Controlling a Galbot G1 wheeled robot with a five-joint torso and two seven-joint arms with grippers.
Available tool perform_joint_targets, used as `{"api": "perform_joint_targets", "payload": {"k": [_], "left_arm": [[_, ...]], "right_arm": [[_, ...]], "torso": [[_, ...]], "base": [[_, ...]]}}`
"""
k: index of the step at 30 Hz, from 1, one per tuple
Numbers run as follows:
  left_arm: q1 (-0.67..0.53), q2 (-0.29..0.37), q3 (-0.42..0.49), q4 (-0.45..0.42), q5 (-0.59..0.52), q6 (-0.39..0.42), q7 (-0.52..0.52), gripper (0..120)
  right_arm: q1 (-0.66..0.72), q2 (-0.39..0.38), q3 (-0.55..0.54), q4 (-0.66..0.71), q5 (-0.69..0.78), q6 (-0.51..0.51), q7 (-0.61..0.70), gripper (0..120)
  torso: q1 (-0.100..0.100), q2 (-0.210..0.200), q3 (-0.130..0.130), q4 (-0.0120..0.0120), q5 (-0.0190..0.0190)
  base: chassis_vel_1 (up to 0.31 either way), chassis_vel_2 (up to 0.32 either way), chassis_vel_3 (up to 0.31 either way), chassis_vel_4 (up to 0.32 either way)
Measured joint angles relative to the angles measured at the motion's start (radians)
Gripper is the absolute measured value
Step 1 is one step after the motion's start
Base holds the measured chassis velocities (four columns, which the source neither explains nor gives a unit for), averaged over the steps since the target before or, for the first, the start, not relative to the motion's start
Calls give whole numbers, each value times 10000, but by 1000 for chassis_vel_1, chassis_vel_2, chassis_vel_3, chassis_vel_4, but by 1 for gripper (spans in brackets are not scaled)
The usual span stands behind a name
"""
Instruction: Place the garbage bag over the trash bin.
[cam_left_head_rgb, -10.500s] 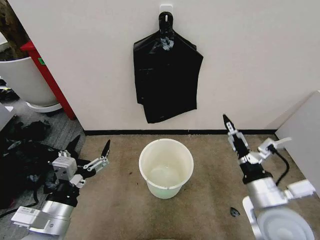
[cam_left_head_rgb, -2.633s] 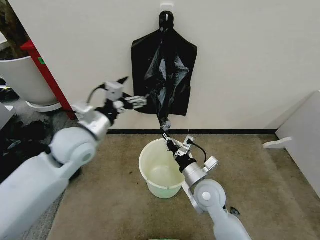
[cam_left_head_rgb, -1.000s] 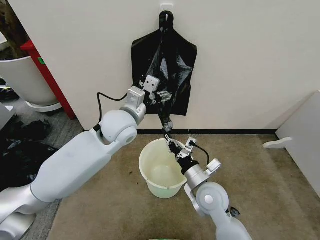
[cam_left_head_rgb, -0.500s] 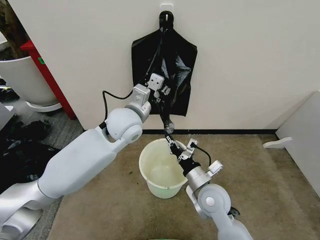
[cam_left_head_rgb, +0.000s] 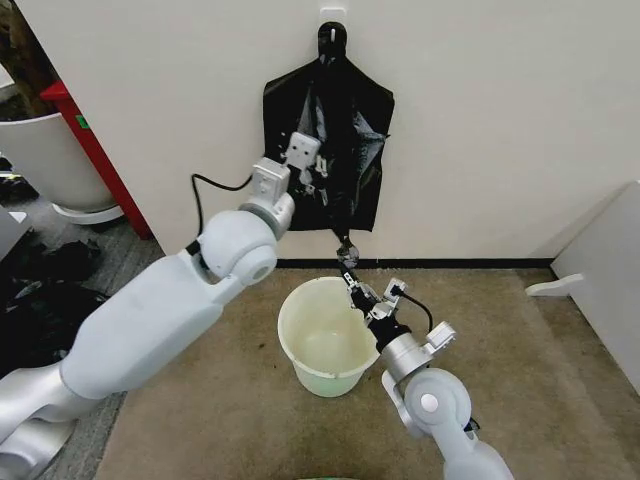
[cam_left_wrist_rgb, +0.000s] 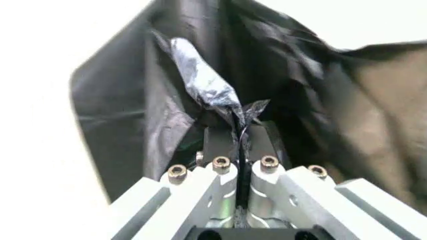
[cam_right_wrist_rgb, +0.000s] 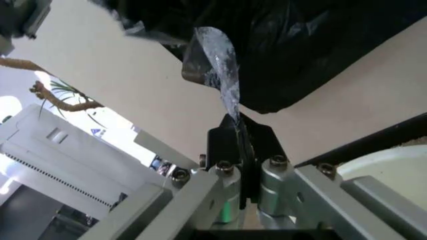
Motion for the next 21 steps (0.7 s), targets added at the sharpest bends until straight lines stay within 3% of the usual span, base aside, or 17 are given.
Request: {"api": "perform_joint_targets", "payload": {"k": [10,21], "left_arm": [[589,506,-1069,-367,-534,-336,125,0],[828,513,-1415,-370,-1013,-796,148,0]], "right_arm": [[49,-34,6,66,-464,-102,-62,1],[-984,-809,213,991,-2415,-129,-919,41]], "torso": [[0,0,0,-1,1],[0,0,1,-3,3]], "base": [[0,0,0,0],[0,0,0,0]]}}
